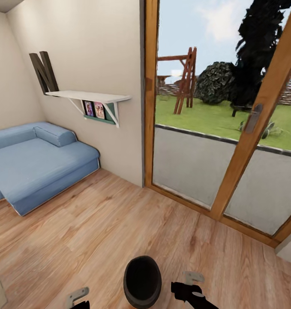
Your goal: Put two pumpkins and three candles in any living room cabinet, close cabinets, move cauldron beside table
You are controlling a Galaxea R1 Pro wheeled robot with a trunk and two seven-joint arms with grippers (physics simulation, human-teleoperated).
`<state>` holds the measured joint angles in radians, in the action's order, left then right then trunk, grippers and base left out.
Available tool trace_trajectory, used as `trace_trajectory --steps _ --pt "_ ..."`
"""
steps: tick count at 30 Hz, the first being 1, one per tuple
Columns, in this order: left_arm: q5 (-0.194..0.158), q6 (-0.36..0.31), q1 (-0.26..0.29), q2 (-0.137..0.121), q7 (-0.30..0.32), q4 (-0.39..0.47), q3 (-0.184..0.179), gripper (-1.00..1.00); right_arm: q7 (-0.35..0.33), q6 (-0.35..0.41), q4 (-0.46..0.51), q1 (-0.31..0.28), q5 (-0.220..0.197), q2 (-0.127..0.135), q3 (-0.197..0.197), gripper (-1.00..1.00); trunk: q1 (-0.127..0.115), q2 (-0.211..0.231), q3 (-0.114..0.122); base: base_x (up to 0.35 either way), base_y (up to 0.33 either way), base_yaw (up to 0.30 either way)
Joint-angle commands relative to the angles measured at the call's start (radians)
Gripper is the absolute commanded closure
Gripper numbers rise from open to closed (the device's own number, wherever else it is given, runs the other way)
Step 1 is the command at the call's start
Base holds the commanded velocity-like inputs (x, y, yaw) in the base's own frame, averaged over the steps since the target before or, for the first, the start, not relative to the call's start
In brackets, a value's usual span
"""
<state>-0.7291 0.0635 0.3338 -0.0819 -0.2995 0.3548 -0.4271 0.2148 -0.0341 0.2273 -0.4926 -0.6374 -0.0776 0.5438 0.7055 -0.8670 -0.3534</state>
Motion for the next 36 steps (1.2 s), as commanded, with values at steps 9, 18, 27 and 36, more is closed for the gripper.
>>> trace_trajectory --steps 9,18,27,36 --pt "-0.012 0.004 0.001 -0.001 -0.006 0.001 -0.009 -1.0 0.005 -0.004 -0.002 -0.001 -0.009 0.001 0.008 -1.0 0.001 -0.001 -0.001 0.316 -0.012 0.001" --pt "-0.011 0.004 0.001 -0.001 -0.006 0.001 -0.009 -1.0 0.009 -0.002 -0.003 -0.001 -0.002 -0.005 0.009 -1.0 0.001 -0.001 -0.001 0.294 -0.104 0.223" --pt "-0.011 0.004 0.001 -0.001 -0.006 0.001 -0.009 -1.0 0.007 -0.003 -0.002 -0.001 -0.004 -0.001 0.01 -1.0 0.001 -0.001 -0.001 0.203 -0.132 0.102" --pt "-0.015 0.005 0.001 -0.001 -0.006 0.001 -0.009 -1.0 0.003 -0.004 -0.003 -0.001 0.001 -0.003 0.013 -1.0 0.001 -0.001 -0.001 0.05 -0.051 0.02"
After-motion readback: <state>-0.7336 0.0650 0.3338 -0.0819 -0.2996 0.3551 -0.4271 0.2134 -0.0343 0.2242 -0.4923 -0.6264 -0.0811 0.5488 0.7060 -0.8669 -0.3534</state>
